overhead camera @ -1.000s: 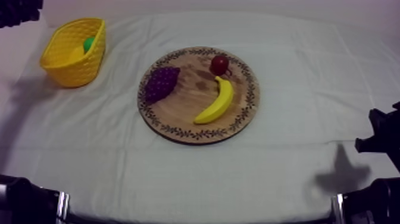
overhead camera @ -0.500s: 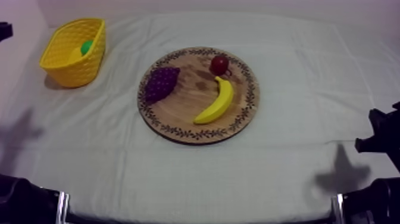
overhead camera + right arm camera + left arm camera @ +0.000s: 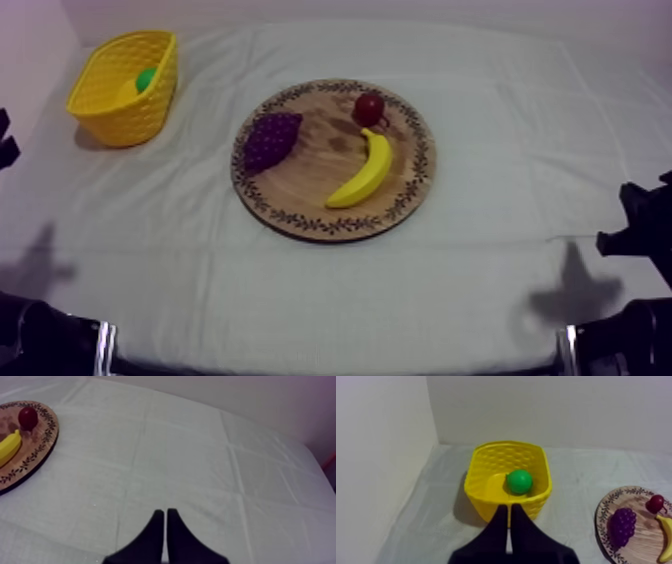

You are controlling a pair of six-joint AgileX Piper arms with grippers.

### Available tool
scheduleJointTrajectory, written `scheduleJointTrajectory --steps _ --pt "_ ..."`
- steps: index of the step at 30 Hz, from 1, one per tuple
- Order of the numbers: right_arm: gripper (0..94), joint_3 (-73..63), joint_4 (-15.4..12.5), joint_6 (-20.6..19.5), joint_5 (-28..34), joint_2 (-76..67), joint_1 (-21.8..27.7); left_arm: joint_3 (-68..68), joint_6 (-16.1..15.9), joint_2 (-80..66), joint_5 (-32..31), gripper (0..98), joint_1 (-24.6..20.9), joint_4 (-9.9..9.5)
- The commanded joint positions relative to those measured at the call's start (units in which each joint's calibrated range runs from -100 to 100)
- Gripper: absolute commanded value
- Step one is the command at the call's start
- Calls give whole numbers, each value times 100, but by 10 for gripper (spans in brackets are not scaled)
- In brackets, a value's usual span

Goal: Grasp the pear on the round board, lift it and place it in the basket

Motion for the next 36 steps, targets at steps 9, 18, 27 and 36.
scheduleJointTrajectory --steps 9,18,27,36 --pt "3 -1 0 1 0 -1 -1 1038 63 -1506 110 1 16 2" --pt "3 -1 0 0 0 -1 0 1936 60 -1629 -109 1 194 32" --pt "3 -1 0 1 0 -1 0 2351 -730 -1636 -423 1 147 504" --pt "3 -1 0 1 0 -1 0 2522 631 -1636 -903 1 149 704"
